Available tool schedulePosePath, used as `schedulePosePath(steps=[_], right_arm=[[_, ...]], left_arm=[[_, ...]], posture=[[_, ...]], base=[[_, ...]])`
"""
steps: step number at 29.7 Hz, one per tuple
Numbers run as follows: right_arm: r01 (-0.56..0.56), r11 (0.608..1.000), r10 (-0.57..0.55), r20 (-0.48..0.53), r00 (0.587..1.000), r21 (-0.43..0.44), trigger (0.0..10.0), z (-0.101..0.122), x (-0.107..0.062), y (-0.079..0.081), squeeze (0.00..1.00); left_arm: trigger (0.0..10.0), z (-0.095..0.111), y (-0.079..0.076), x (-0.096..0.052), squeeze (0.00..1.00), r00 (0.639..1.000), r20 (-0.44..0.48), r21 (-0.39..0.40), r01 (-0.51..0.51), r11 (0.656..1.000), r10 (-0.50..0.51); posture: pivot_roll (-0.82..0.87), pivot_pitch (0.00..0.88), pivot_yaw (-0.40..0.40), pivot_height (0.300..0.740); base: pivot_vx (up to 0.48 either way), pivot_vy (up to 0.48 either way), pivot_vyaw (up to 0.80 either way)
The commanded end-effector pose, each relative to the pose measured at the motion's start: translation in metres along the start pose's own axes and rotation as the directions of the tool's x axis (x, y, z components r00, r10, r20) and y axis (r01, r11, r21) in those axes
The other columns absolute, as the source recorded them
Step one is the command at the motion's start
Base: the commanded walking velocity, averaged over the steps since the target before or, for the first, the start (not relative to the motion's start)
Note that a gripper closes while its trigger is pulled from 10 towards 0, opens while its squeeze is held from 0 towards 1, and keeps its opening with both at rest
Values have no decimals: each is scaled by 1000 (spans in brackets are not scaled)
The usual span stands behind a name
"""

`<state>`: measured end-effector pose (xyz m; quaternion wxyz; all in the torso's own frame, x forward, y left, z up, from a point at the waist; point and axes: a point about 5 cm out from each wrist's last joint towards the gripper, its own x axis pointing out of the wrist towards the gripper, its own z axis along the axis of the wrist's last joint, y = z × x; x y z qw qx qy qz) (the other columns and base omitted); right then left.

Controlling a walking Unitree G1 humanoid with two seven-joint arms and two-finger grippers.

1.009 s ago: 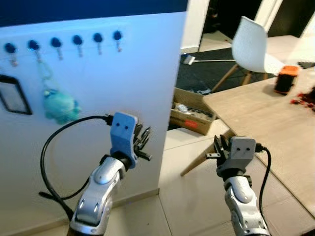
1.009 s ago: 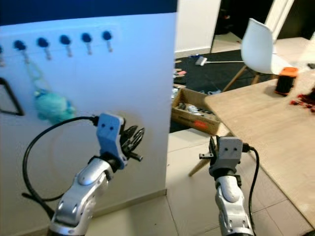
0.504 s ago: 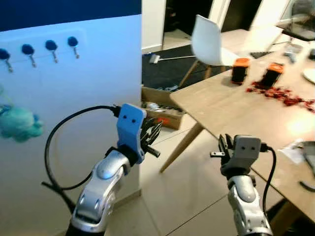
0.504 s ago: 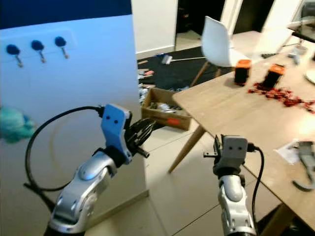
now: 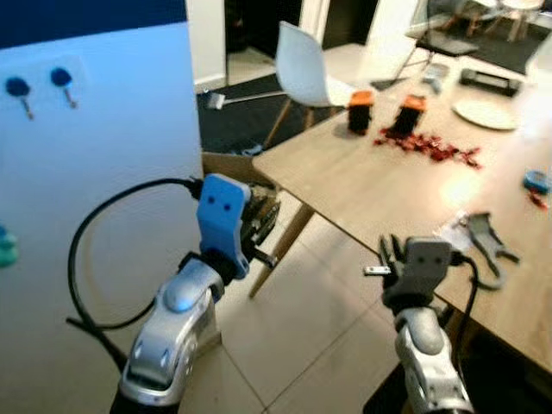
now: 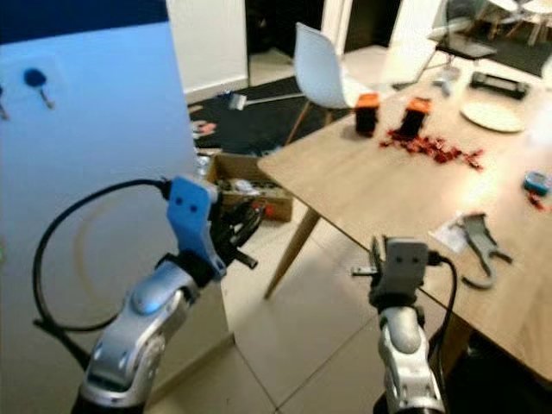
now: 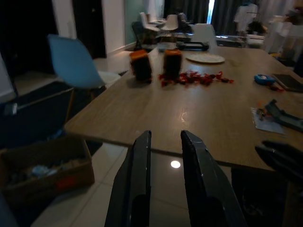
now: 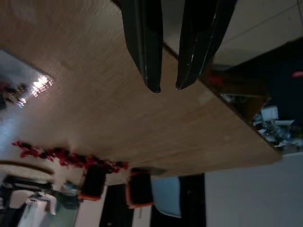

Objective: Hang keys on a hook

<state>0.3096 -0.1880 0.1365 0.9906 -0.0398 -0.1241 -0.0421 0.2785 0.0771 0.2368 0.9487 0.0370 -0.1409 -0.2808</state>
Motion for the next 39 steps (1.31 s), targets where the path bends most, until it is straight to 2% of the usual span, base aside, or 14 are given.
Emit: schedulePosePath(steps=[1,10,29,39], right_arm=[[12,1000,-12,-11,1000,-12,10000,-3,-4,-5,0],[14,1000,-14,-14,1000,-9,10000,-4,-5,-5,0],[16,1000,-16,-16,1000,-4,10000,-5,-5,-3,0],[-7,1000,7,0,1000,-11,10000,-2,-1,2,0]], left_arm=[[10000,5,-9,0,0,998,17,38,60,997,-60],[10000,11,-25,1,0,985,10,36,172,984,-172],[10000,10,-28,2,0,983,3,45,182,982,-182],[10000,6,-26,6,0,987,-4,75,158,985,-158]], posture=[[97,161,-23,740],[97,164,-20,740],[99,165,-18,740],[100,154,-18,740]], base=[[0,0,-775],[0,0,-781],[0,0,-767],[0,0,0]])
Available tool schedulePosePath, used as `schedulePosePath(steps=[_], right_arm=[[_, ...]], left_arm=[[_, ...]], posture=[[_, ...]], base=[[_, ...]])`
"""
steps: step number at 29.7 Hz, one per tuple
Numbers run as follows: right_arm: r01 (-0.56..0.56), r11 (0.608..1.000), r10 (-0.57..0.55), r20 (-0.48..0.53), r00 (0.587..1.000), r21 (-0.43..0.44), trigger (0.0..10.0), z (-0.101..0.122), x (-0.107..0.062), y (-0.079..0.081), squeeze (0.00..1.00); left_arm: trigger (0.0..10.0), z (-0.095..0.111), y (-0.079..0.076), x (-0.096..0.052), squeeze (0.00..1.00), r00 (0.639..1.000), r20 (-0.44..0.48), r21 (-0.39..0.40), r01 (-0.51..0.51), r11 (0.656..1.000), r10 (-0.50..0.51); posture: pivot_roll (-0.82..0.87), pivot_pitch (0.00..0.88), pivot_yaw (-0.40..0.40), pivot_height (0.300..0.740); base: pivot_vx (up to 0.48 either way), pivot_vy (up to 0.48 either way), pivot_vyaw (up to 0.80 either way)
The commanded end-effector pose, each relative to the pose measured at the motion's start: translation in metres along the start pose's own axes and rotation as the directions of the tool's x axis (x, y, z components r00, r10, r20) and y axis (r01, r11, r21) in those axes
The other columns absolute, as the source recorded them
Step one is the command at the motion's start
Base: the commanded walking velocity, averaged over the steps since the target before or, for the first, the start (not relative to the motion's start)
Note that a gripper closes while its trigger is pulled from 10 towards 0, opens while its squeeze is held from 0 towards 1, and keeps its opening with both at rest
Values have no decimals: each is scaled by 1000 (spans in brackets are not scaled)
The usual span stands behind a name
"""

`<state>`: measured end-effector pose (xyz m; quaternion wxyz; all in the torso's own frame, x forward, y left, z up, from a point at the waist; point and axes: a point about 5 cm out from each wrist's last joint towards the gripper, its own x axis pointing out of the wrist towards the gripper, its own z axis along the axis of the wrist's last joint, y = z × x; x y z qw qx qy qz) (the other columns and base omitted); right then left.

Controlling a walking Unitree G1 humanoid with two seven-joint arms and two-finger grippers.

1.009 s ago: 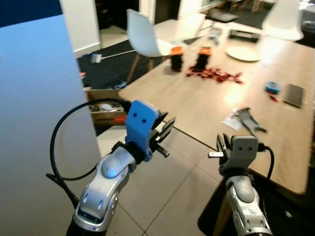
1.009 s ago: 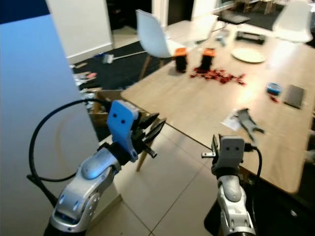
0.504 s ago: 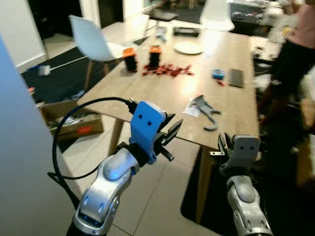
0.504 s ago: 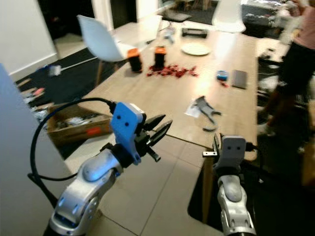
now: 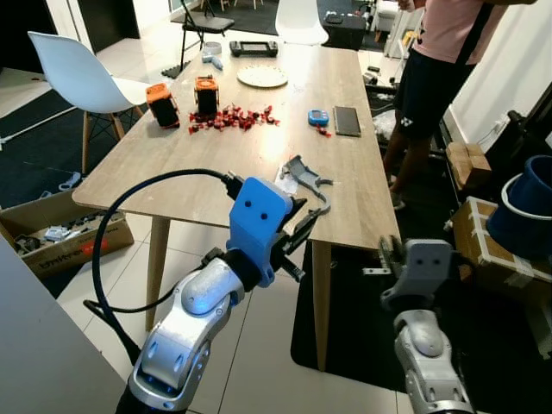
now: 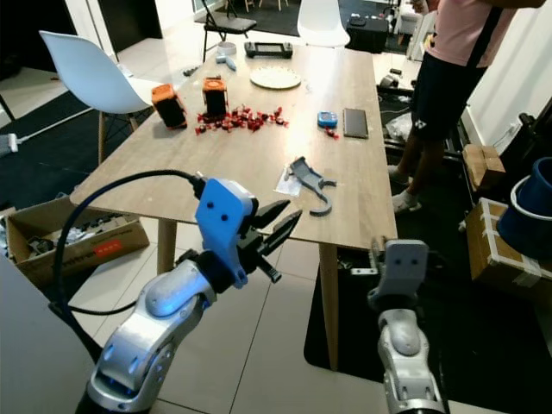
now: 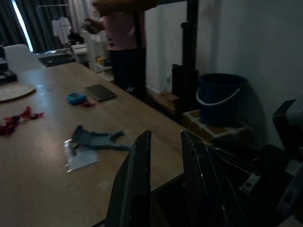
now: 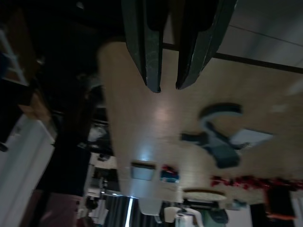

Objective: Hang keys on a hook

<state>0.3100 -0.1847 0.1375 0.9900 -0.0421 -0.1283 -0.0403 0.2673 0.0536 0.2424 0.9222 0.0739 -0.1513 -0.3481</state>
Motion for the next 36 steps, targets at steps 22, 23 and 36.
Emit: schedulePosePath(steps=[22,23,36], right_arm=[[-13,1000,13,-10,1000,-8,10000,-4,-2,0,0],[-13,1000,13,-10,1000,-8,10000,-4,-2,0,0],[-12,1000,12,-15,1000,-8,10000,-5,-3,0,0]], left_arm=[[10000,-4,-1,3,0,1000,6,23,-14,1000,14],[10000,-4,-1,3,0,1000,6,23,-15,1000,15],[10000,-5,-2,-1,0,998,-9,0,65,998,-65]], posture=[[101,155,-21,740],[101,155,-21,740],[101,162,-22,740]], base=[[347,0,0],[356,0,0],[177,0,0]])
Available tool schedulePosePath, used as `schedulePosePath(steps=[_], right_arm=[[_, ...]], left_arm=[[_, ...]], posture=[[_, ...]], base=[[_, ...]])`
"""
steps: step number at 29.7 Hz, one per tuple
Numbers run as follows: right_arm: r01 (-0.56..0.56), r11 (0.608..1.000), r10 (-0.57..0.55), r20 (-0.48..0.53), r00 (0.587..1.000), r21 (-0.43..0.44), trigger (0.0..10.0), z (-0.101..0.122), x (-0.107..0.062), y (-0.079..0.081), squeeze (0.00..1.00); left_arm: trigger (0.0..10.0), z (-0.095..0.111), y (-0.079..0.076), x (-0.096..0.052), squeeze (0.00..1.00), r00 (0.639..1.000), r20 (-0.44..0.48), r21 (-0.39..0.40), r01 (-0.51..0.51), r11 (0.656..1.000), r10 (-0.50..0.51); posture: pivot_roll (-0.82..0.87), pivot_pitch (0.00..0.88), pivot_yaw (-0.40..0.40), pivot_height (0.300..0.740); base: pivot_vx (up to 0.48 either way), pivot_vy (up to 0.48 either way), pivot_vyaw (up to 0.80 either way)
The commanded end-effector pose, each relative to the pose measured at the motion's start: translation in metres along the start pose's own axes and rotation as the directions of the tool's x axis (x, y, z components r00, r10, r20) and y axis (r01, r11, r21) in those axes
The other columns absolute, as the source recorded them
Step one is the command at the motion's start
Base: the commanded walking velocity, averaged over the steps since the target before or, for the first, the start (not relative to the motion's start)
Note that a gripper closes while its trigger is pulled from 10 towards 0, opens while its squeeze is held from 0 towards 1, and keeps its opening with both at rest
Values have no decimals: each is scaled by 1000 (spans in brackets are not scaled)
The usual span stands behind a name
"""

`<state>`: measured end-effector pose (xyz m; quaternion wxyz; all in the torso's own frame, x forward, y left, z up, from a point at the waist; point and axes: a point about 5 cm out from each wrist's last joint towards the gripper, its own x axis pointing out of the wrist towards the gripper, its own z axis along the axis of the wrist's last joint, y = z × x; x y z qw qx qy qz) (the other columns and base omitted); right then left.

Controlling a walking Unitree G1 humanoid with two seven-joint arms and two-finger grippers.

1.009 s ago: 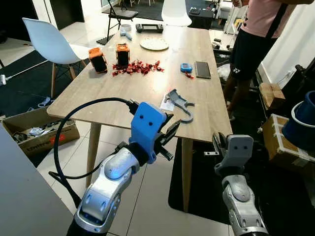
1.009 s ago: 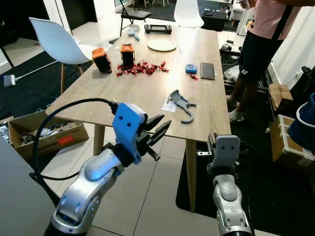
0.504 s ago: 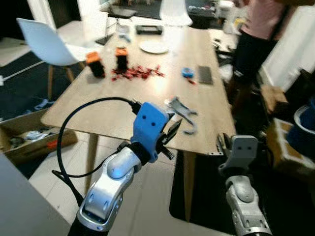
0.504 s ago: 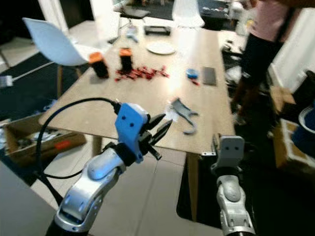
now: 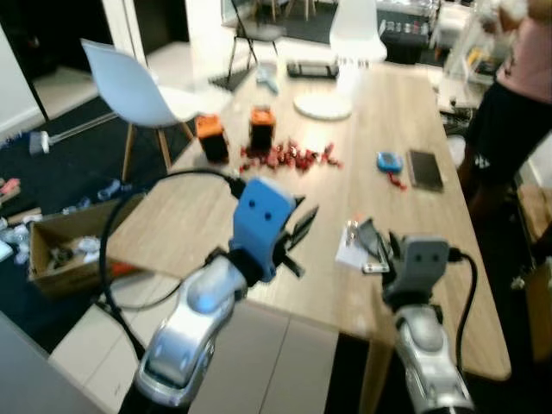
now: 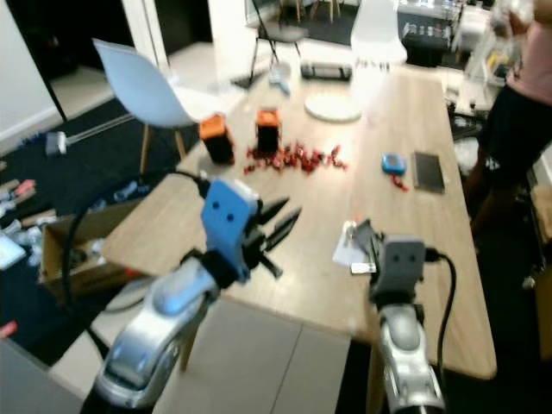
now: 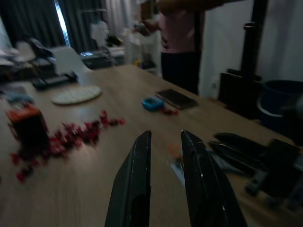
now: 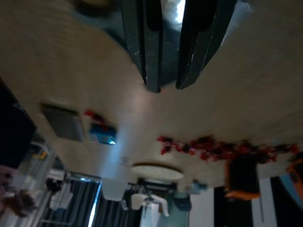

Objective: Hang keys on a hook

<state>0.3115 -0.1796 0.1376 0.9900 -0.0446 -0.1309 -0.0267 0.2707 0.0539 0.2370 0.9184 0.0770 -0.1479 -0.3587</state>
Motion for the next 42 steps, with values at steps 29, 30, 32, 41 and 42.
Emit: schedulePosePath(steps=[29,30,32,41,42], right_arm=[[-89,996,88,-57,995,-25,10000,-10,-3,-8,0],[-176,983,173,-62,983,-46,10000,-9,-3,-2,0],[-260,965,256,-74,964,-41,10000,-8,-5,4,0],[-494,858,491,-59,869,-144,10000,6,-4,29,0],[-531,833,529,-60,847,-154,10000,10,-2,35,0]], left_arm=[[10000,14,-5,-32,0,855,-220,229,514,827,-470],[10000,12,0,-27,0,886,-209,232,457,859,-415],[10000,10,7,-22,0,916,-203,228,388,893,-346],[10000,1,21,-19,0,939,-244,198,293,935,-242],[10000,0,19,-21,0,933,-250,195,309,931,-257]], posture=[[114,164,-14,740],[110,163,-12,740],[110,163,-12,740],[110,161,-14,740],[114,161,-19,740]], base=[[0,0,0],[0,0,0],[0,0,0],[0,0,0],[0,0,0]])
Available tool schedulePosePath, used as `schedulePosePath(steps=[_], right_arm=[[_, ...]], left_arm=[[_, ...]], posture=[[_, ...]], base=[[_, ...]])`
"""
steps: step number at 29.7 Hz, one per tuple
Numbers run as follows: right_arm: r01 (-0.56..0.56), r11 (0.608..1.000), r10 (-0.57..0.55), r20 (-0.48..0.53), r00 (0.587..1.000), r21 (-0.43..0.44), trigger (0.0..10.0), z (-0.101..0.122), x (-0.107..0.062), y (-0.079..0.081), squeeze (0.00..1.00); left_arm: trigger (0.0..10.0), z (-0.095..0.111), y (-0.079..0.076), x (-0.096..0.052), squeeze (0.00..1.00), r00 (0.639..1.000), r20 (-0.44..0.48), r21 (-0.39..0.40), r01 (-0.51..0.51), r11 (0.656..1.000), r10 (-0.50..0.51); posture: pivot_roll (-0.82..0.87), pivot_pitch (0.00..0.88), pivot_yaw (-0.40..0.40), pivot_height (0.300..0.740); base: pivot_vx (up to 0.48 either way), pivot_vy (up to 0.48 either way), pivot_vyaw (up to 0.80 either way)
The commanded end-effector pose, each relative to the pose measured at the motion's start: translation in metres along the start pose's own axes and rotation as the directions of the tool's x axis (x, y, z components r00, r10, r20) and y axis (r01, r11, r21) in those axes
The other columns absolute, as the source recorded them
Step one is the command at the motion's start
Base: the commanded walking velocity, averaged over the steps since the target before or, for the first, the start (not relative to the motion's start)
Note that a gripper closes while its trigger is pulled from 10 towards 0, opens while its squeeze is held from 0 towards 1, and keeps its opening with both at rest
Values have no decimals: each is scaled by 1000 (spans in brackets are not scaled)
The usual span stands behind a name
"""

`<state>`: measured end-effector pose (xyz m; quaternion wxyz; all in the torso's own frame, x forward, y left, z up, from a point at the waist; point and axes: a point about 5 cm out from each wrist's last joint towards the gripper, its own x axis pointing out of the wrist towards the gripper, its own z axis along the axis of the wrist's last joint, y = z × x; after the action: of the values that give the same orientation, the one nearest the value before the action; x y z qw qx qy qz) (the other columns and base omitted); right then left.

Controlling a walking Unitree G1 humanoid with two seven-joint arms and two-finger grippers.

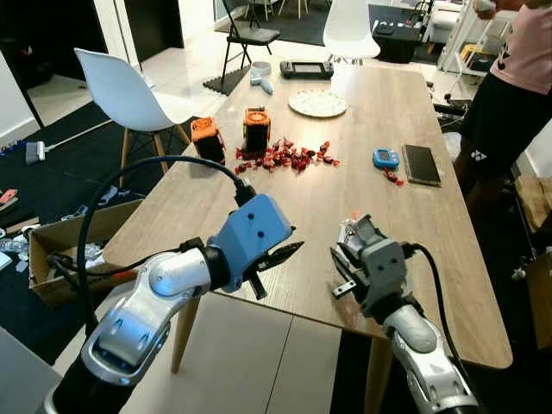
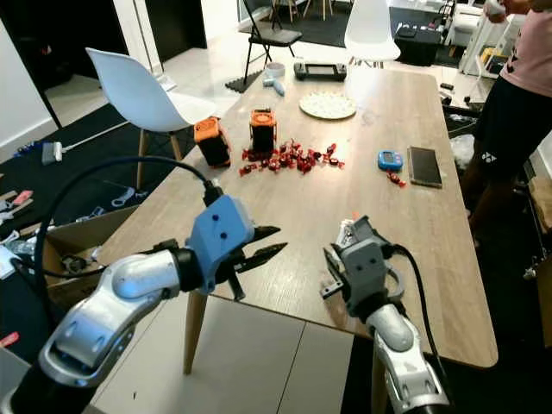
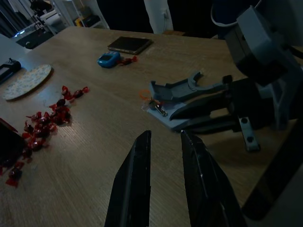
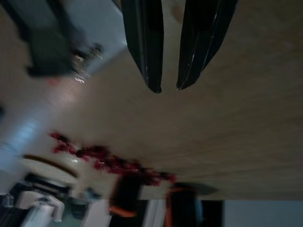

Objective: Hang keys on a hook

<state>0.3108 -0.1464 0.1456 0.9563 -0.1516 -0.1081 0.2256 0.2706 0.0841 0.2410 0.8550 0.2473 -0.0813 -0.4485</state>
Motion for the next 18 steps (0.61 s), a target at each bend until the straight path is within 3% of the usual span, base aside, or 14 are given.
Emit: schedulePosePath(steps=[1,5,7,8,10,14,18], right_arm=[[-33,999,33,3,999,-8,10000,6,3,1,0],[5,1000,-5,-7,1000,2,10000,11,5,-12,0],[138,989,-131,-106,986,57,10000,4,-4,-45,0],[222,966,-197,-178,964,135,10000,-3,-17,-69,0],[246,956,-209,-217,953,158,10000,-8,-23,-75,0],[474,860,-391,-352,850,189,10000,-25,-53,-115,0],[574,793,-455,-427,781,206,10000,-33,-68,-134,0]], left_arm=[[10000,-3,-6,0,0,1000,-8,-16,28,999,-29],[10000,-4,-8,0,0,1000,-9,-21,25,999,-25],[10000,-5,-8,2,0,1000,-5,-36,9,999,-9],[10000,-6,-9,4,0,1000,-5,-48,-5,999,5],[10000,-7,-10,5,0,1000,-6,-50,-6,999,6],[10000,-10,-13,10,0,1000,-8,-65,-6,998,6],[10000,-11,-14,13,0,1000,-6,-74,-2,997,1]], posture=[[118,162,-24,740],[121,163,-29,740],[121,163,-29,740],[114,165,-34,740],[114,165,-34,740],[87,163,-24,740],[78,161,-17,740]], base=[[0,0,0],[0,0,0],[0,0,0],[0,0,0],[0,0,0],[0,0,0],[0,0,0]])
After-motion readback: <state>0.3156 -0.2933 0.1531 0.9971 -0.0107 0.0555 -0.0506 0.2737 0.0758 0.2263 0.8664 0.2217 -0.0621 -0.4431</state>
